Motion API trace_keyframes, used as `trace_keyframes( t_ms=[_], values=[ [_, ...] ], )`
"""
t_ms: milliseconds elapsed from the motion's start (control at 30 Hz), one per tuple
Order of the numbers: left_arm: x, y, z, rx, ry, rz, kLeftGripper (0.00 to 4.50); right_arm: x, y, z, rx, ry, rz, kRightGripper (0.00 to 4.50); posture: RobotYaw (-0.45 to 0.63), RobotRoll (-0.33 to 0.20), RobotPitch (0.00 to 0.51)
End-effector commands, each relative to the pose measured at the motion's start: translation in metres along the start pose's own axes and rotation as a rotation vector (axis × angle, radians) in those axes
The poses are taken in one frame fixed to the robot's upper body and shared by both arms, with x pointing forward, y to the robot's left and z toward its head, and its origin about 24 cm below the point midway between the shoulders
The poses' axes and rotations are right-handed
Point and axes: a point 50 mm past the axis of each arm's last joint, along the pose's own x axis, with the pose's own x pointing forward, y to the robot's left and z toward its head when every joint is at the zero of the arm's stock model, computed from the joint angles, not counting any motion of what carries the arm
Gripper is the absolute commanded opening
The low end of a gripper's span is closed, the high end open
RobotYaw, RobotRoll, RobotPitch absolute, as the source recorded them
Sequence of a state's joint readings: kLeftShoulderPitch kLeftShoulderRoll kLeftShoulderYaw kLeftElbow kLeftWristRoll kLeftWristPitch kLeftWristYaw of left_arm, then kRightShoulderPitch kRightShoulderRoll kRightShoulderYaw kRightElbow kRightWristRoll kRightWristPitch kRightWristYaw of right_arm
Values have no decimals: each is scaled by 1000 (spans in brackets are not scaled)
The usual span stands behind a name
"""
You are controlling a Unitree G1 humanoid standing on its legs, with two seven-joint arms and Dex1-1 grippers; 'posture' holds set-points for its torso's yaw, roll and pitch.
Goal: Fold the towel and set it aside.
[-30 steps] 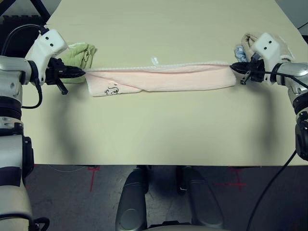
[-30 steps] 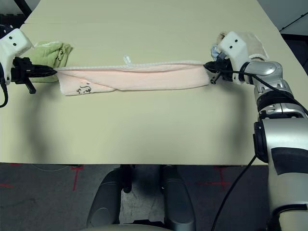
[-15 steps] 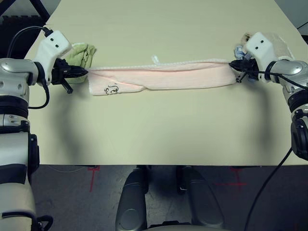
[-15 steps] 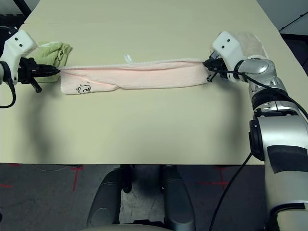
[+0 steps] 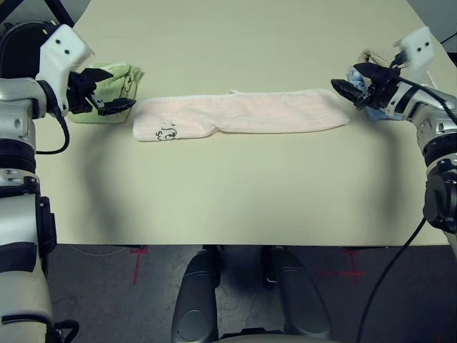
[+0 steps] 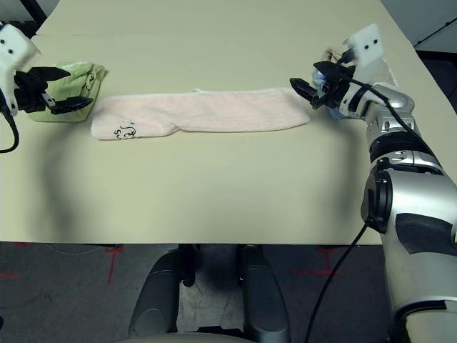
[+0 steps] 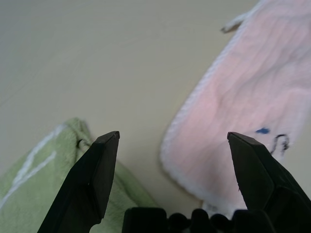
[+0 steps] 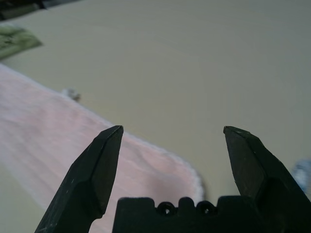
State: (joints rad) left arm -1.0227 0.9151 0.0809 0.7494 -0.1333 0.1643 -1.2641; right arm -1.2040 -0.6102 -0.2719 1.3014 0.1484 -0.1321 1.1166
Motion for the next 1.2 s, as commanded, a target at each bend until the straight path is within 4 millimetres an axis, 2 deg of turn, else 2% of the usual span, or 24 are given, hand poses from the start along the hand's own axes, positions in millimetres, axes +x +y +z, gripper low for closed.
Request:
trace_keyframes(
  t_ms=[33, 233, 333, 467, 567, 733, 900, 1200],
  values=[
    [1, -17, 8, -104, -146, -121, 4494, -5, 5, -3, 108, -18, 134, 4478, -24, 0, 242],
    [12, -43, 3, -114, -219, -212, 4494, -6, 17, -18, 234, 27, 286, 4478, -23, 0, 244],
    [19, -50, -1, -75, -242, -234, 4494, 1, 23, -21, 239, 29, 313, 4478, -23, 0, 244],
    [27, -59, -15, 55, -229, -233, 4494, 5, 27, -25, 205, 28, 312, 4478, -26, 0, 244],
    [28, -65, -30, 90, -192, -263, 4494, 7, 30, -26, 206, 27, 325, 4478, -29, 0, 245],
    [28, -71, -42, 79, -149, -308, 4494, 5, 26, -23, 381, 35, 301, 4478, -32, 0, 247],
    [23, -74, -51, 66, -117, -340, 4494, -16, 17, -24, 586, 105, 237, 4478, -32, 0, 244],
    [18, -69, -54, 32, -145, -304, 4494, -70, 0, -37, 742, 171, 92, 4478, -44, 0, 243]
  ],
)
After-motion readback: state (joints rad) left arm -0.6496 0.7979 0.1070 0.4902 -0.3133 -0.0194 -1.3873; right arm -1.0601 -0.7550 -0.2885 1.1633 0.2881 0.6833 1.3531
